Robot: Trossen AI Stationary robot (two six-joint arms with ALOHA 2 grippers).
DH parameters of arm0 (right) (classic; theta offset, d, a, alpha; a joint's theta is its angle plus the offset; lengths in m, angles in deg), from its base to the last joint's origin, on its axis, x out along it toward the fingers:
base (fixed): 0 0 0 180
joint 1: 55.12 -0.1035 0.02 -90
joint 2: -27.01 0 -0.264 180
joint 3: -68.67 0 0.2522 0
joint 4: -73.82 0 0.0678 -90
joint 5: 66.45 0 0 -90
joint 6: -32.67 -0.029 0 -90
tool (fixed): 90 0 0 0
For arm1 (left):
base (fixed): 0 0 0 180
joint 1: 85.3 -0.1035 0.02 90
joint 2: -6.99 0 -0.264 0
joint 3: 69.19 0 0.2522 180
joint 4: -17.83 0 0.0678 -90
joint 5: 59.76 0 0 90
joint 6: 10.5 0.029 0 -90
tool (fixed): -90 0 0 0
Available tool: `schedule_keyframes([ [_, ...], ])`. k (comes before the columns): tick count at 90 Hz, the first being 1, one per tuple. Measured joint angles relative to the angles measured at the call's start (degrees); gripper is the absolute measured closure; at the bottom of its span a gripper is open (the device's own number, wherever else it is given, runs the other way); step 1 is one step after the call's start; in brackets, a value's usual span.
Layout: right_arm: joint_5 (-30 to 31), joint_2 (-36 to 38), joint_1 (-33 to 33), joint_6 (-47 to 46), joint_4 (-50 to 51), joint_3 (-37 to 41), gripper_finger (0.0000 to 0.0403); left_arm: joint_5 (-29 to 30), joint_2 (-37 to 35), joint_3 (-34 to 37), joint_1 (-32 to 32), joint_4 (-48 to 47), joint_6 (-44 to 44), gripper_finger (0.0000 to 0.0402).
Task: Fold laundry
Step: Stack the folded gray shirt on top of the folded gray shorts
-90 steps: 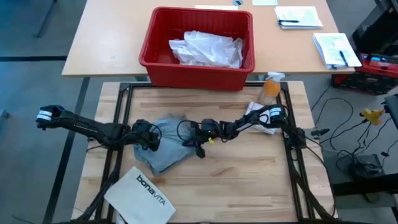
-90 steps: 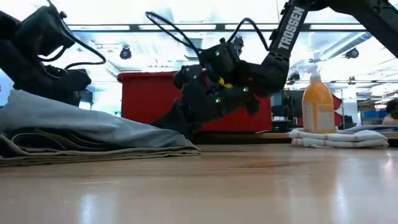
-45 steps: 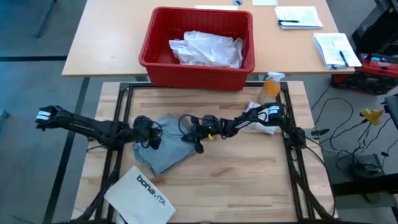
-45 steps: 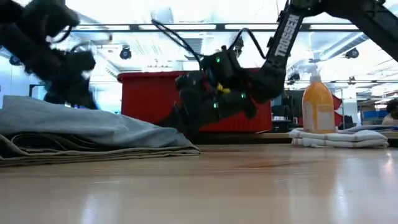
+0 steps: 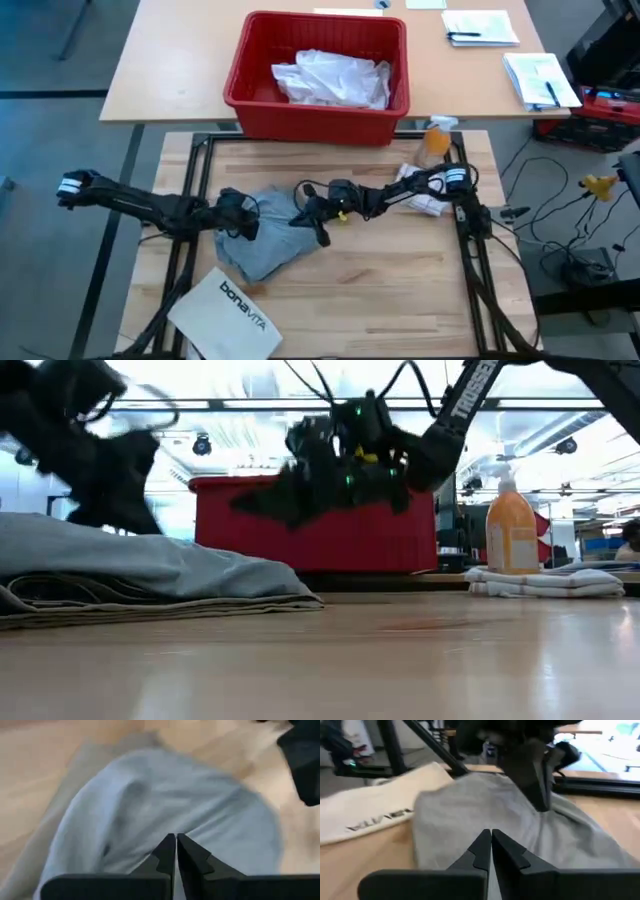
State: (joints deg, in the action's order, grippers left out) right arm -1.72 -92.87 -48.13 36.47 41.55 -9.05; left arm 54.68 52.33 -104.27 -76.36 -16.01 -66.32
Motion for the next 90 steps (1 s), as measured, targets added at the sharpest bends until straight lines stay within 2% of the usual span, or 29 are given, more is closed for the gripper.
schedule_keyframes([
  [5, -1.3, 0.0, -0.1, -0.5, 1.0, -0.6, 0.0403, -1.5, -0.1, -2.4, 0.8, 0.6, 2.8, 0.0402],
  [15, -3.2, -0.4, -0.7, 0.2, 2.4, -1.0, 0.0403, -9.6, 2.3, -6.0, 4.9, 4.1, 15.3, 0.0402],
  [26, -3.7, -0.3, -1.3, 1.2, 6.4, -1.0, 0.0403, -10.5, 6.7, -6.3, 11.0, 5.9, 18.2, 0.0402],
  [39, -3.9, 0.5, -1.8, 1.3, 9.1, -0.9, 0.0403, -10.5, 13.2, -5.6, 17.3, 9.3, 11.5, 0.0402],
  [55, -3.6, 1.4, -2.4, 0.9, 10.2, -0.9, 0.0403, -7.2, 22.0, -5.5, 20.4, -0.3, -2.4, 0.0402],
  [63, -1.4, 3.0, -2.5, 2.4, 10.4, -1.0, 0.0403, -7.2, 24.8, -5.0, 20.6, -2.0, -5.2, 0.0401],
  [77, 1.3, 5.3, -2.2, 6.2, 13.6, -1.0, 0.0403, -8.1, 24.7, -5.0, 20.5, -2.7, -2.5, 0.0401],
  [90, 1.3, 7.0, -1.5, 6.2, 15.9, -0.9, 0.0403, -8.9, 20.0, -4.8, 20.4, -11.7, -3.8, 0.0401],
])
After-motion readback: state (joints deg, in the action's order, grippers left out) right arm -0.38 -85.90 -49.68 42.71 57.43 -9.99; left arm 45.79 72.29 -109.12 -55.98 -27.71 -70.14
